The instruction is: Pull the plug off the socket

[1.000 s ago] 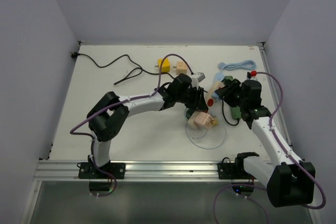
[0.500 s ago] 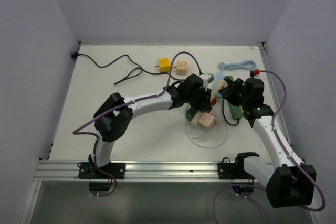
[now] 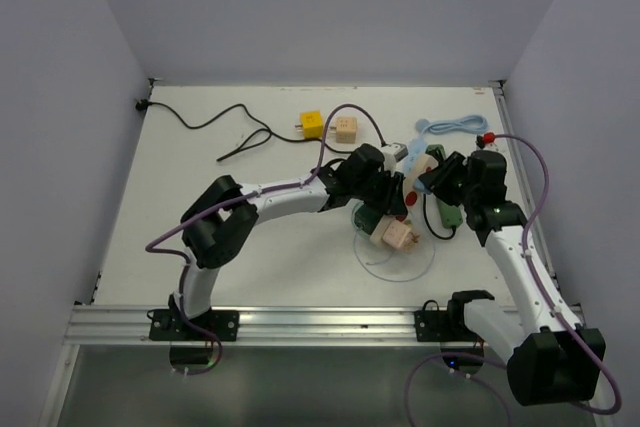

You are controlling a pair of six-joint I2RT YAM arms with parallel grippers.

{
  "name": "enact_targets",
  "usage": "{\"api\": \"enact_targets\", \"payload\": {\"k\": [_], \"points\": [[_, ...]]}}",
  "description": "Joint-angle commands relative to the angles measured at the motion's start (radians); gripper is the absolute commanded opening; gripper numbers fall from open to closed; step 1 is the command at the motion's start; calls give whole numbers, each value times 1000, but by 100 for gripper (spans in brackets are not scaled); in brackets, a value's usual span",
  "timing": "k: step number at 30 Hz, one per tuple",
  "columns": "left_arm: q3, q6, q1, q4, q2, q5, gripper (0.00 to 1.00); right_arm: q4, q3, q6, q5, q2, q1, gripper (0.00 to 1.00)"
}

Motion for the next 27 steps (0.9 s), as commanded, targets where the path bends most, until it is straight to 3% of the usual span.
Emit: {"api": "enact_targets", "payload": {"k": [1,8,18,21,27], "points": [[-67,-112,55,241,-53,191,0,72,-7,-33,-69,-63,6,1],[-192,-273,145,466,-137,346,0,94,-81,-49,-110,-124,-26,0],[-254,-414,203,650,-134,471,0,112,-90,-64,-173,-123,-55,0],[-233,-329,200,557,-142,426,0,101,-80,-59,-167,-117,-55,0],[-121,-114,145,281,-128,181,0,86,-61,-46,-161,-91,-55,0]]}}
